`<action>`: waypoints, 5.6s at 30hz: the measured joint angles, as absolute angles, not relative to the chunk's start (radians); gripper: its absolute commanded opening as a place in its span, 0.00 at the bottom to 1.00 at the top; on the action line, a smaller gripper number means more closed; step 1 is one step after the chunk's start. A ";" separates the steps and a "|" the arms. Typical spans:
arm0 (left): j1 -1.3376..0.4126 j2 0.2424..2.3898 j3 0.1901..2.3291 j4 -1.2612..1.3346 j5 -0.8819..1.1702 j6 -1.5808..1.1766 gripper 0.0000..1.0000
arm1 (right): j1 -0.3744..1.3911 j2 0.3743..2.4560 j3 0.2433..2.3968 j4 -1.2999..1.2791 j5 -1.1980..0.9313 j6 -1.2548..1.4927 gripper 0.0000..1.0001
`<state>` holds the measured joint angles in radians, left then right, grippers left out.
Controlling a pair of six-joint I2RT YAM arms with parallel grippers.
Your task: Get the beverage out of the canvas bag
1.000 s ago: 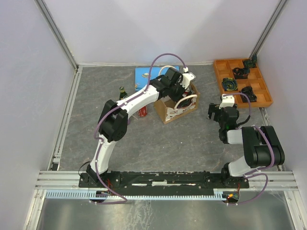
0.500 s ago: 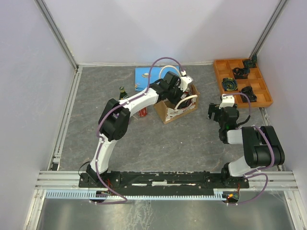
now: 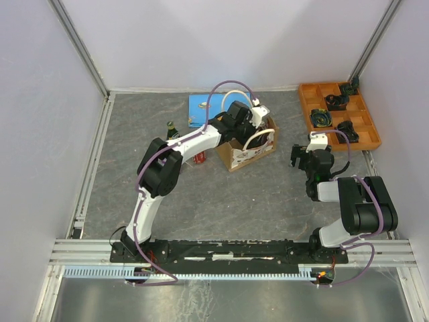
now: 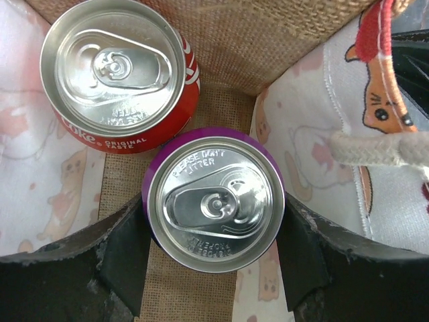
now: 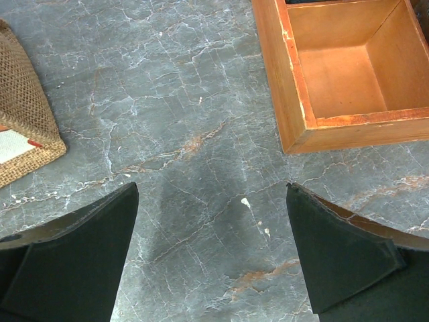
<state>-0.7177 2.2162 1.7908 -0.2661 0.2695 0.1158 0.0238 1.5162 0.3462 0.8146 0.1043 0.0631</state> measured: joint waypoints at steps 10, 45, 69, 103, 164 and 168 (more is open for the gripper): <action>-0.691 2.172 1.766 -0.315 0.261 0.117 0.03 | 0.024 1.516 0.346 0.815 0.104 0.063 0.99; -0.662 1.350 1.166 -0.348 -0.011 0.102 0.03 | 0.024 1.516 0.346 0.815 0.104 0.063 0.99; -0.662 1.295 0.701 -0.026 -0.045 0.023 0.23 | 0.024 1.516 0.346 0.815 0.104 0.063 0.99; -0.662 1.273 1.037 0.019 0.039 0.041 0.98 | 0.024 1.516 0.346 0.814 0.104 0.063 0.99; -0.662 2.295 1.949 -0.156 0.305 0.026 0.96 | 0.024 1.516 0.346 0.815 0.104 0.063 0.99; -0.662 2.318 1.958 -0.163 0.307 0.026 0.96 | 0.024 1.516 0.346 0.815 0.105 0.063 0.99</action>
<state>-0.6621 2.3180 1.9583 -0.1631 0.3069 0.0261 0.0238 1.5162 0.3462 0.8146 0.1047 0.0631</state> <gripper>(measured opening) 0.958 0.991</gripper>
